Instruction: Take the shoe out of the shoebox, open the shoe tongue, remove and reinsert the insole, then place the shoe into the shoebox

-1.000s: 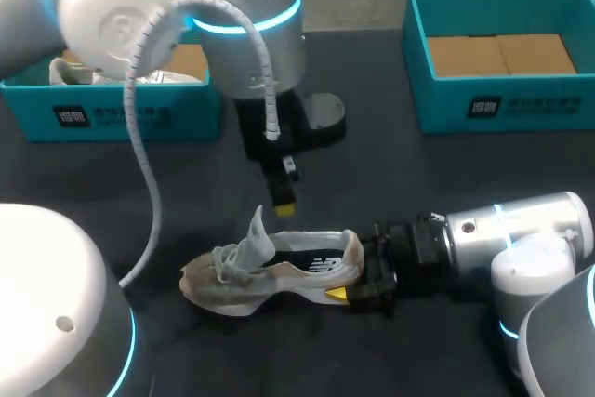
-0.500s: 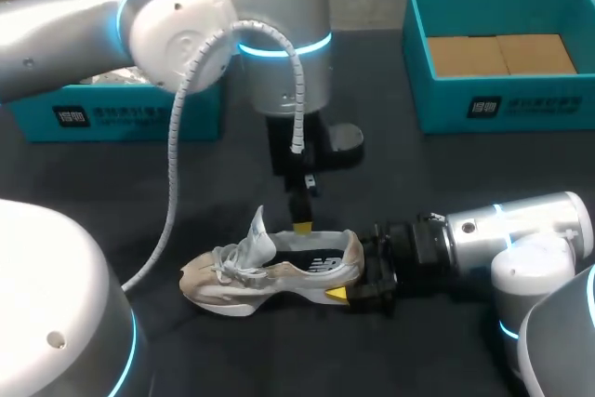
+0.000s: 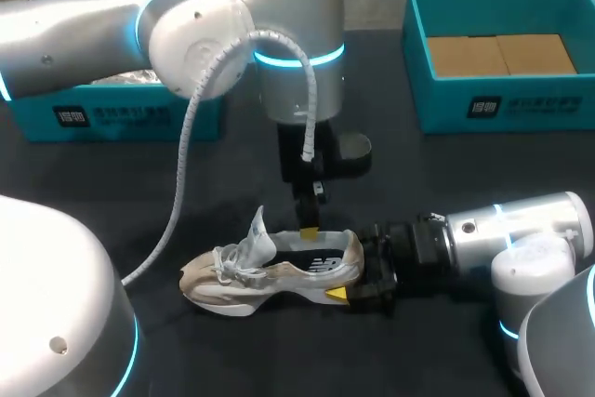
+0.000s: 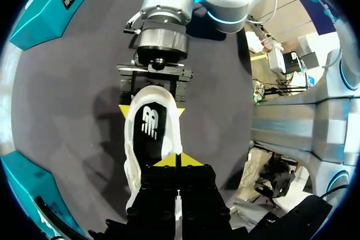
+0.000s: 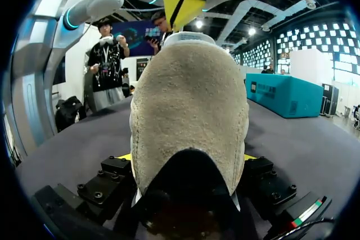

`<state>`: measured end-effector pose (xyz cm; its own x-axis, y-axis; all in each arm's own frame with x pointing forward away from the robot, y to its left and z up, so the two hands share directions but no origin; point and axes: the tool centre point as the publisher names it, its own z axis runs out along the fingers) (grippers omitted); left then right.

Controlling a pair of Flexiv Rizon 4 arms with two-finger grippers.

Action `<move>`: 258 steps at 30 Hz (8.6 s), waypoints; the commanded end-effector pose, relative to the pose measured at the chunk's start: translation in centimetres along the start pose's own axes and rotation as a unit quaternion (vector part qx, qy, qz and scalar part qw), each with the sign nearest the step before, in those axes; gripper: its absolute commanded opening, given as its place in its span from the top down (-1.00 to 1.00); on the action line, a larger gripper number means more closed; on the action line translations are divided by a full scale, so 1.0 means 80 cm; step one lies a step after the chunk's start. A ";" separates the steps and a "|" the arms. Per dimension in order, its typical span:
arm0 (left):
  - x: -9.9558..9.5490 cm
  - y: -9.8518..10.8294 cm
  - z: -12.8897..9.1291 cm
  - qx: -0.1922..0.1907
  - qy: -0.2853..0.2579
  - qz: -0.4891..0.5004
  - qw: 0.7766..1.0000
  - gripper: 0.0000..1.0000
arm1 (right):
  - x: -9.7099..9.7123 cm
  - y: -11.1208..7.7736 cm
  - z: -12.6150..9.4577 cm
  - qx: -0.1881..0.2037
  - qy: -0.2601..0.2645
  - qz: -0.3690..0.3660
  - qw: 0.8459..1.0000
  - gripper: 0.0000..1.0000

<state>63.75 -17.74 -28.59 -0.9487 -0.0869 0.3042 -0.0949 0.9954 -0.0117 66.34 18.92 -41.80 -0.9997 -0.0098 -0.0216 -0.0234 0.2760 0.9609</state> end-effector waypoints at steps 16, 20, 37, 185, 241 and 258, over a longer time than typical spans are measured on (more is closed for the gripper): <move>-0.043 -0.007 0.096 -0.020 0.024 -0.018 0.999 1.00 | 0.000 0.001 0.001 0.003 0.001 0.000 1.000 1.00; -0.040 0.008 0.107 -0.030 0.024 -0.014 0.999 1.00 | 0.000 0.001 0.001 0.003 0.001 0.000 1.000 1.00; -0.028 0.053 0.123 -0.052 0.038 0.028 0.998 1.00 | 0.000 0.001 0.001 0.003 0.001 0.000 1.000 1.00; -0.042 0.009 0.052 0.169 -0.071 -0.069 0.981 1.00 | 0.000 0.001 0.001 0.003 0.001 0.000 1.000 1.00; 0.012 -0.033 0.037 0.225 -0.256 -0.044 0.939 0.35 | 0.000 0.001 0.001 0.003 0.001 0.000 1.000 1.00; 0.013 -0.047 0.031 0.230 -0.279 -0.044 0.932 1.00 | 0.000 0.001 0.001 0.003 0.001 0.000 1.000 1.00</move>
<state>62.53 -21.23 -30.72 -0.9303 -0.3000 -0.2110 -0.1753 0.8691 -0.4625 66.37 18.93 -41.84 -0.9997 -0.0104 -0.0218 -0.0239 0.2750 0.9612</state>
